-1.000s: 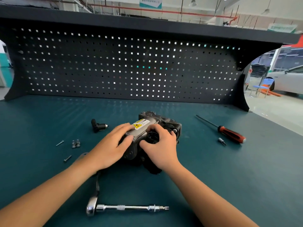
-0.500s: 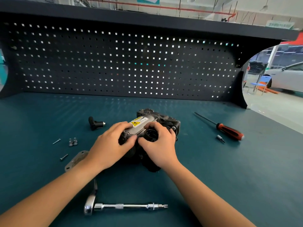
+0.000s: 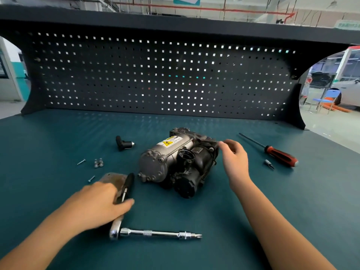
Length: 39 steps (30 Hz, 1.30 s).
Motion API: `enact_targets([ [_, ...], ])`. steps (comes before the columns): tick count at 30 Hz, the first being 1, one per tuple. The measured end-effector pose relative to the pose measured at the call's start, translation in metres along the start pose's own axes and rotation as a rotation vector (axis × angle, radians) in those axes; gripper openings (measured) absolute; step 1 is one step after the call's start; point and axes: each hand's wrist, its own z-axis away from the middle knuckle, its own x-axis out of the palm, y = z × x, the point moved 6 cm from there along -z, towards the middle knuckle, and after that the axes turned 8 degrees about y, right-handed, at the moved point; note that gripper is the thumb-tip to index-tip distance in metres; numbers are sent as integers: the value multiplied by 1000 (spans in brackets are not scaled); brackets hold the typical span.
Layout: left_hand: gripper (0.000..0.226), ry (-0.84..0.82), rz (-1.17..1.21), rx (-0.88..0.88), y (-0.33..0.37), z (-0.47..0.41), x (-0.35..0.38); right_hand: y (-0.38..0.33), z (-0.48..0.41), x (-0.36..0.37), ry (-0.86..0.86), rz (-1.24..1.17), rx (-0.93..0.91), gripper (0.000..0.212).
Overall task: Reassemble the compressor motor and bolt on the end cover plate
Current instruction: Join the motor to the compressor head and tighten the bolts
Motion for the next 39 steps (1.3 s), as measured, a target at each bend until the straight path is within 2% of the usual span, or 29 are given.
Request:
enact_targets([
  [5, 45, -116, 11, 11, 7, -9, 4, 12, 5, 13, -154, 17, 70, 53],
  [8, 38, -96, 42, 44, 12, -7, 2, 15, 8, 16, -301, -29, 105, 64],
  [9, 34, -90, 128, 25, 11, -5, 2, 16, 8, 15, -334, -30, 102, 65],
  [13, 23, -118, 929, -184, 5, 9, 4, 21, 5, 12, -351, -60, 120, 59],
  [16, 33, -52, 1310, -245, 9, 16, -3, 21, 3, 12, -318, -75, 139, 53],
  [19, 25, -216, 1820, -307, 24, 18, -15, 20, 3, 11, -321, -92, 141, 35],
  [21, 31, -324, 2040, -300, 36, 18, -31, 20, 2, 11, -338, -86, 148, 21],
  [22, 33, -333, 2102, -284, 41, 18, -40, 21, 1, 10, -334, -95, 169, 20],
  [24, 32, -283, 2174, -258, 54, 15, -57, 24, -3, 9, -279, -134, 219, 31],
  [25, 33, -228, 2193, -253, 61, 12, -64, 25, -5, 8, -228, -139, 227, 28],
  [27, 36, -84, 2222, -259, 73, 2, -76, 21, -6, 2, -102, -35, 138, 17],
  [30, 34, 86, 2236, -269, 88, -13, -86, 16, 2, -3, 24, 97, 37, 28],
  [34, 30, 231, 2126, -258, 104, -23, -79, 8, 20, 6, -6, -32, 62, 43],
  [39, 31, 433, 1994, -98, 112, -18, -69, -4, 39, 19, -108, 111, -118, 54],
])
